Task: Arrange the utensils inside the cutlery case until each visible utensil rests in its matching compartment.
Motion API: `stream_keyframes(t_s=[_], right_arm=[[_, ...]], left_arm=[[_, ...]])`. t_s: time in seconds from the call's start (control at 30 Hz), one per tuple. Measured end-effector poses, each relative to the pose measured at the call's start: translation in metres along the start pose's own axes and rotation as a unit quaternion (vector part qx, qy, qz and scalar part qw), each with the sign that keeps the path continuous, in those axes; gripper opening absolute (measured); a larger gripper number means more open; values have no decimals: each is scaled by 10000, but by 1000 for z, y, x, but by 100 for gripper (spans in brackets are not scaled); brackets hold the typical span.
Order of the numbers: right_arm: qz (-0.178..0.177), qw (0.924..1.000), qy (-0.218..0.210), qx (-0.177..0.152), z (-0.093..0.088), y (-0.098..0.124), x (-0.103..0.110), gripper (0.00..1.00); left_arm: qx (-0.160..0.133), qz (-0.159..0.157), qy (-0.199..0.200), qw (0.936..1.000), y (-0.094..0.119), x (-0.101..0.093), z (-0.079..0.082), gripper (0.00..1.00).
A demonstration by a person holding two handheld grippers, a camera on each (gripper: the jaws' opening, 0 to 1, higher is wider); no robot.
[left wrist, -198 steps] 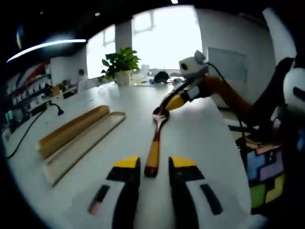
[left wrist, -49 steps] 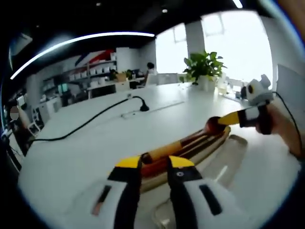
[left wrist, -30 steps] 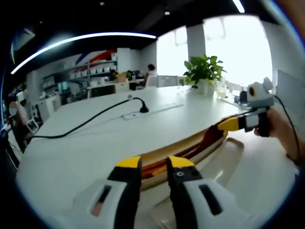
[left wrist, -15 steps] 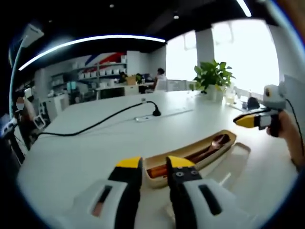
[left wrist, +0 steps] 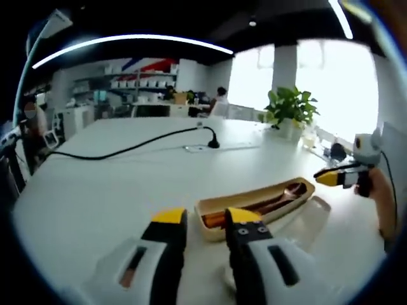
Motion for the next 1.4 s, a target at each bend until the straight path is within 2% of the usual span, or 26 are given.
stream_keyframes(t_s=[0.07, 0.2, 0.33, 0.53, 0.8, 0.9, 0.97, 1.2, 1.4], right_arm=[[11, 9998, -173, -10, -1, -1, 0, 13], [-176, 9995, -212, 138, -7, -5, -7, 14], [89, 9983, -545, 183, -8, -8, -3, 15], [201, 9977, -621, 205, -7, -13, -2, 15], [327, 9969, -691, 176, -6, -18, -1, 15], [345, 9964, -763, 138, -6, -19, -3, 15], [369, 9959, -818, 134, -6, -19, -3, 15], [415, 9945, -952, 144, -7, -18, -1, 15], [421, 9944, -952, 200, -7, -14, 1, 15]], left_arm=[[31, -33, 81, 10000, -2, -1, -2, 25], [94, -94, 186, 9997, -5, -2, -7, 27], [96, -59, 224, 9997, -8, 0, -7, 27], [51, -270, 559, 9981, -12, -1, -9, 24], [207, -223, 425, 9986, -7, -8, -10, 24], [345, -254, 350, 9985, -1, -11, -13, 24], [581, -398, 351, 9969, 5, -13, -14, 23], [586, -508, 468, 9959, 7, -13, -16, 23], [545, -508, 375, 9965, 9, -13, -14, 23]])
Point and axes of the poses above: the point that each gripper's makers call its tool centre point, and the gripper's own axes: y roughly backward along the fingers, x roughly to its left, z roughly out of its top, the point moved 3 cm from there along y, roughly backward along the fingers, and after that the axes turned 10 degrees about -z, right-handed, at the moved point
